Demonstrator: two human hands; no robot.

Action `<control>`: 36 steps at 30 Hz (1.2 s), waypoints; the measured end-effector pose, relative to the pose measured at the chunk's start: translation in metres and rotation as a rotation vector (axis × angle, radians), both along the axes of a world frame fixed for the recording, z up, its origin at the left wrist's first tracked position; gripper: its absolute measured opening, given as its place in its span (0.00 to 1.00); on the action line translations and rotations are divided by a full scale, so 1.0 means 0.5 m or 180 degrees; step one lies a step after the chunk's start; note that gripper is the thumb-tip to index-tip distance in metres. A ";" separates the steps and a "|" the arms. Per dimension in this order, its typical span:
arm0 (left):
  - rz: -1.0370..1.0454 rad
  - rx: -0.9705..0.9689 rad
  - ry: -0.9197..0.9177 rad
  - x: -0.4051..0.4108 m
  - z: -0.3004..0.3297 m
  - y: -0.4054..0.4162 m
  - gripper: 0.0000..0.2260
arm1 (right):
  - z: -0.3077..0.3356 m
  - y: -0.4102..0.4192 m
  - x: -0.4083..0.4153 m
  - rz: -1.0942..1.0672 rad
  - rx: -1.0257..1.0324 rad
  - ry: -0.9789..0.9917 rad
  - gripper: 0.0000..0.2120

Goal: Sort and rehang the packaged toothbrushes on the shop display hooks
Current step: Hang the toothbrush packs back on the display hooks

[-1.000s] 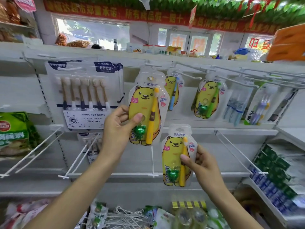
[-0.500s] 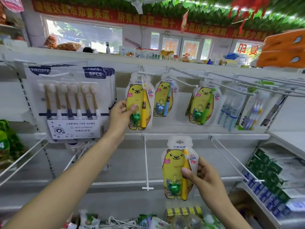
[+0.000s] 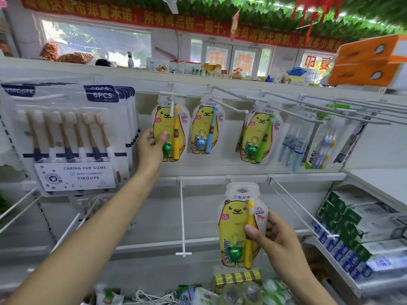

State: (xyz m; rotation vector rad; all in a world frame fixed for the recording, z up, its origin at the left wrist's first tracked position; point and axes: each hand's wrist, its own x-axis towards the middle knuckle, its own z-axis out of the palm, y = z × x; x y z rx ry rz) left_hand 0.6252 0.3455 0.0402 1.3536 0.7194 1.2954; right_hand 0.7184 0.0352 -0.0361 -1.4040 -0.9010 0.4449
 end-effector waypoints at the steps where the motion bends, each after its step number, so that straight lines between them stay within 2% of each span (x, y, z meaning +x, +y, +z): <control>1: -0.0023 -0.0053 0.0006 0.002 -0.003 -0.001 0.11 | 0.001 0.000 0.000 0.0011 0.0008 -0.0002 0.14; 4: -0.0102 -0.0281 -0.0059 0.001 -0.022 -0.012 0.12 | 0.004 0.001 -0.002 0.0053 0.0060 0.0027 0.16; 6: -0.0019 -0.0309 -0.0041 -0.012 -0.042 -0.034 0.17 | 0.008 0.003 -0.005 0.0100 0.0112 0.0071 0.17; 8: 0.0040 -0.0260 0.0188 -0.035 -0.069 -0.072 0.25 | 0.013 0.006 -0.009 0.0155 0.0169 0.0140 0.16; 10: -0.0101 -0.0216 0.0500 -0.069 -0.102 -0.120 0.26 | 0.021 0.013 -0.012 0.0194 0.0244 0.0212 0.14; 14: -0.0885 0.0175 0.0788 -0.150 -0.143 -0.229 0.12 | 0.042 0.036 -0.024 0.0313 0.0369 0.0132 0.09; 16: -0.1498 0.0277 0.0831 -0.183 -0.141 -0.271 0.15 | 0.057 0.052 -0.035 0.0392 0.0452 0.0071 0.10; 18: -0.1838 0.0175 0.0863 -0.206 -0.143 -0.296 0.19 | 0.075 0.070 -0.049 0.0495 0.0522 -0.0031 0.11; 22: -0.1710 0.0283 0.1078 -0.232 -0.154 -0.315 0.18 | 0.111 0.101 -0.080 0.0703 0.0662 -0.0162 0.13; 25: -0.1580 0.0092 0.0714 -0.245 -0.146 -0.316 0.15 | 0.143 0.117 -0.107 0.0915 0.0693 -0.0300 0.12; 27: -0.1388 0.0189 0.0578 -0.254 -0.133 -0.310 0.12 | 0.163 0.128 -0.122 0.0975 0.0711 -0.0446 0.11; 31: -0.1145 0.0379 0.0445 -0.272 -0.108 -0.291 0.11 | 0.194 0.151 -0.136 0.0951 0.0755 -0.0688 0.11; 36: -0.1074 0.0574 0.0408 -0.277 -0.082 -0.274 0.11 | 0.216 0.172 -0.141 0.0914 0.0866 -0.0609 0.10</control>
